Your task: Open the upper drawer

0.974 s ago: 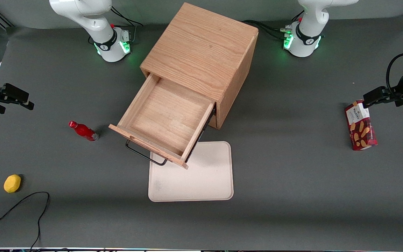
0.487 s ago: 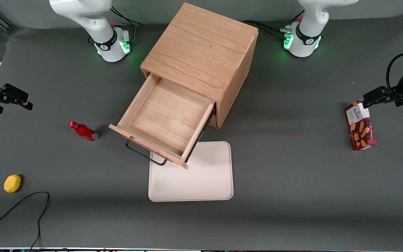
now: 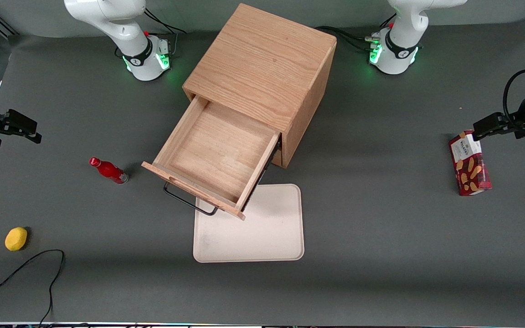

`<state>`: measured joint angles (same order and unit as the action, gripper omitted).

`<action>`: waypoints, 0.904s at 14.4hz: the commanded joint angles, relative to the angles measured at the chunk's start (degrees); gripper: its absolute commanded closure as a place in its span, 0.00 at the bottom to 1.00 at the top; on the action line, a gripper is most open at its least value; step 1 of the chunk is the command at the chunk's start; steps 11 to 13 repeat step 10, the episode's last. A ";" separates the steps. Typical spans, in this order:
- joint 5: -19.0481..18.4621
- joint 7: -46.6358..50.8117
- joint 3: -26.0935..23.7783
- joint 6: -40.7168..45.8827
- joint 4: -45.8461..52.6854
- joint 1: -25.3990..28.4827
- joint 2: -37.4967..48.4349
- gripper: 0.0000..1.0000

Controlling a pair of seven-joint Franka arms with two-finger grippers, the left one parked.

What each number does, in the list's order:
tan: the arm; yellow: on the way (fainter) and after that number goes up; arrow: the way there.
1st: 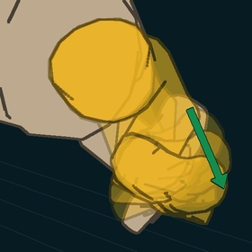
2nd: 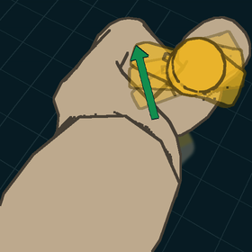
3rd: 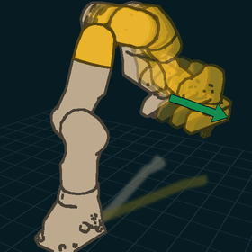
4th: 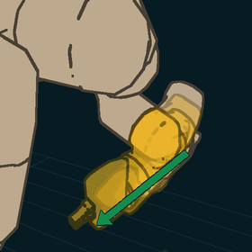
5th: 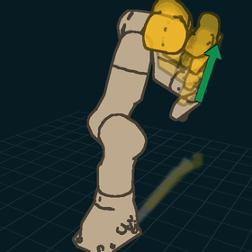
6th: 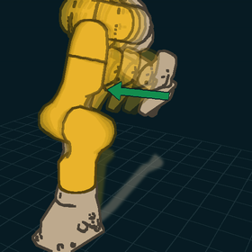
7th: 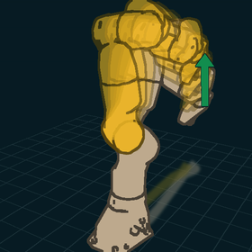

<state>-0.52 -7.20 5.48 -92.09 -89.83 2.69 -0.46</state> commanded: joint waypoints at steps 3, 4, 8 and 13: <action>-1.33 4.03 0.05 0.51 0.79 0.65 -0.25 0.00; -1.24 4.12 0.05 0.59 0.79 0.65 -0.25 0.00; -0.98 4.21 0.40 0.86 0.71 0.48 -0.25 0.00; -0.98 4.12 0.49 0.86 0.71 0.48 -0.25 0.00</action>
